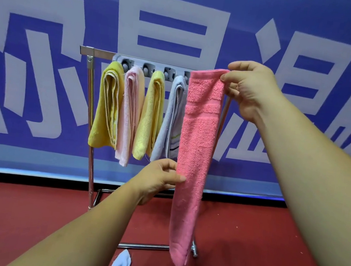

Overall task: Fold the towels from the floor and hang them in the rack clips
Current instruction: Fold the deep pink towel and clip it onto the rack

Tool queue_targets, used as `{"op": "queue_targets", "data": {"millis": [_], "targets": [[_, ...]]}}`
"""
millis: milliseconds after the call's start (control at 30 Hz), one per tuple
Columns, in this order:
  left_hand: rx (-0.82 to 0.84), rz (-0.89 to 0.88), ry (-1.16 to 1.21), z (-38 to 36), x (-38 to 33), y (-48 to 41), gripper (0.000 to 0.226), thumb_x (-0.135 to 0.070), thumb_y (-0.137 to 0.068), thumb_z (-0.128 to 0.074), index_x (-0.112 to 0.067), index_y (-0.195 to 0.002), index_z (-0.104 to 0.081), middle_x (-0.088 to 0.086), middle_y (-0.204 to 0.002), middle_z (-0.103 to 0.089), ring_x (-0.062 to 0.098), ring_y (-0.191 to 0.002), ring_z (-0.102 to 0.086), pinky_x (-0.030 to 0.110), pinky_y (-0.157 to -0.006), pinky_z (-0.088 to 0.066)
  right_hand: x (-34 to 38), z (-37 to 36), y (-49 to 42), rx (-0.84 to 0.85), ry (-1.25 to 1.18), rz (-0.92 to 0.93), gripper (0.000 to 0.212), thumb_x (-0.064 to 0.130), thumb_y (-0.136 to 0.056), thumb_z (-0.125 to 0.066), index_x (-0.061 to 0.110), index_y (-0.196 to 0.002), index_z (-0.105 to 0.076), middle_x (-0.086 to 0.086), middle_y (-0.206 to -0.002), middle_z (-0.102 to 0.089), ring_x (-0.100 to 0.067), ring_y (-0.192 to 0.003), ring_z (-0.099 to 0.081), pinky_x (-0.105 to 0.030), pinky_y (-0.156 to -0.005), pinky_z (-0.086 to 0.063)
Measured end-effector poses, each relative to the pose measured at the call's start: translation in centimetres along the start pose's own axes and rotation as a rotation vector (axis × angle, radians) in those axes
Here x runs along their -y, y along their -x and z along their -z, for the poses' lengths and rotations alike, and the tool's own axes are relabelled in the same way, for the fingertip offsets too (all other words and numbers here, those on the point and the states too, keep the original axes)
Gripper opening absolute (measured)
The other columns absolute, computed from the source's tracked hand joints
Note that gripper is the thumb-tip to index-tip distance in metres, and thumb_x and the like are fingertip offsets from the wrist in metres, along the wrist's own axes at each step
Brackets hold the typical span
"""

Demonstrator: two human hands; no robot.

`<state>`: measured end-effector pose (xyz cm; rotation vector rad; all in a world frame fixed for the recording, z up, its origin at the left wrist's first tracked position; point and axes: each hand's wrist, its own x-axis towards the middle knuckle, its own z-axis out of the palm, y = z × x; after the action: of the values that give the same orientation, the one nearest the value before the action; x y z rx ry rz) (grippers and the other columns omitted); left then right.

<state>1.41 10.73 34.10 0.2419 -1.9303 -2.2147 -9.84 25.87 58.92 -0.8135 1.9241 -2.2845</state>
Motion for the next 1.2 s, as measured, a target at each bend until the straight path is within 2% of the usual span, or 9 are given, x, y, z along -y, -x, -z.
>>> {"op": "queue_targets", "data": {"millis": [200,333,467,567,633,733,867,1067,1200], "targets": [[0.008,0.015,0.009,-0.4,0.5,-0.3,0.037,-0.009,-0.074,-0.087,-0.006,-0.104,-0.065,0.013,-0.099,-0.075,0.026,-0.093,-0.073,0.044,-0.089,-0.06,-0.1,1.0,-0.8,-0.03,0.017,-0.01,0.033,-0.017,-0.083,-0.069,0.005,-0.108,-0.066,-0.015,-0.092,-0.071,-0.021,-0.069,-0.072,-0.027,-0.064,-0.059],[-0.024,0.053,0.073,0.4,1.2,0.5,0.024,0.001,-0.079,-0.085,-0.01,-0.09,-0.065,0.013,-0.083,-0.07,0.02,-0.071,-0.067,0.034,-0.071,-0.059,-1.8,2.6,-1.9,-0.085,0.098,-0.035,0.032,-0.018,-0.083,-0.069,0.007,-0.104,-0.066,-0.019,-0.099,-0.072,-0.025,-0.078,-0.074,-0.031,-0.069,-0.064],[-0.064,0.179,0.115,0.6,3.2,1.6,0.026,-0.001,-0.088,-0.078,-0.018,-0.077,-0.061,0.006,-0.072,-0.067,0.014,-0.06,-0.061,0.026,-0.057,-0.052,-8.6,4.9,-2.7,-0.057,0.285,-0.182,0.029,-0.007,-0.084,-0.076,0.009,-0.106,-0.065,-0.022,-0.113,-0.071,-0.033,-0.094,-0.075,-0.045,-0.087,-0.065],[-0.101,0.272,0.18,0.0,5.2,1.6,0.041,-0.004,-0.095,-0.07,-0.021,-0.064,-0.05,0.001,-0.062,-0.06,0.011,-0.052,-0.056,0.023,-0.052,-0.049,-16.6,6.9,0.3,0.094,0.606,-0.391,0.02,0.016,-0.087,-0.08,0.016,-0.098,-0.063,-0.01,-0.09,-0.065,-0.02,-0.071,-0.056,-0.037,-0.067,-0.048],[-0.155,0.325,0.191,-0.4,7.2,1.4,0.048,-0.004,-0.095,-0.07,-0.023,-0.058,-0.045,0.0,-0.055,-0.05,0.011,-0.046,-0.044,0.024,-0.048,-0.036,-22.2,7.8,4.3,0.188,0.668,-0.543,0.021,0.018,-0.093,-0.076,0.02,-0.082,-0.058,-0.007,-0.071,-0.049,-0.016,-0.058,-0.042,-0.029,-0.054,-0.034],[-0.234,0.432,0.099,-0.8,10.8,1.5,0.051,-0.006,-0.092,-0.074,-0.021,-0.051,-0.046,0.002,-0.053,-0.041,0.016,-0.046,-0.034,0.023,-0.049,-0.025,-28.7,7.8,11.4,0.241,0.551,-0.817,0.014,0.024,-0.1,-0.071,0.019,-0.09,-0.063,-0.005,-0.081,-0.066,-0.014,-0.063,-0.059,-0.023,-0.056,-0.047],[-0.264,0.537,0.024,-0.6,15.7,3.2,0.047,-0.006,-0.088,-0.076,-0.022,-0.057,-0.045,0.005,-0.052,-0.037,0.015,-0.047,-0.029,0.025,-0.051,-0.018,-34.2,7.7,18.5,0.159,0.264,-1.049,0.014,0.028,-0.101,-0.071,0.016,-0.108,-0.066,-0.011,-0.104,-0.076,-0.024,-0.088,-0.073,-0.034,-0.075,-0.059],[-0.292,0.575,0.18,0.9,19.2,6.7,0.041,0.0,-0.092,-0.07,-0.023,-0.066,-0.048,0.006,-0.064,-0.04,0.015,-0.053,-0.034,0.025,-0.051,-0.028,-37.4,7.1,23.3,0.094,0.065,-1.144,0.016,0.029,-0.103,-0.067,0.018,-0.114,-0.066,-0.012,-0.113,-0.072,-0.03,-0.104,-0.069,-0.041,-0.091,-0.058],[-0.318,0.56,0.321,1.4,20.0,8.3,0.034,0.0,-0.097,-0.067,-0.019,-0.071,-0.057,0.008,-0.069,-0.058,0.018,-0.054,-0.054,0.028,-0.052,-0.05,-37.9,5.9,24.5,0.136,0.025,-1.112,0.018,0.035,-0.104,-0.065,0.019,-0.112,-0.071,0.001,-0.091,-0.078,-0.021,-0.091,-0.072,-0.041,-0.101,-0.054]]}}
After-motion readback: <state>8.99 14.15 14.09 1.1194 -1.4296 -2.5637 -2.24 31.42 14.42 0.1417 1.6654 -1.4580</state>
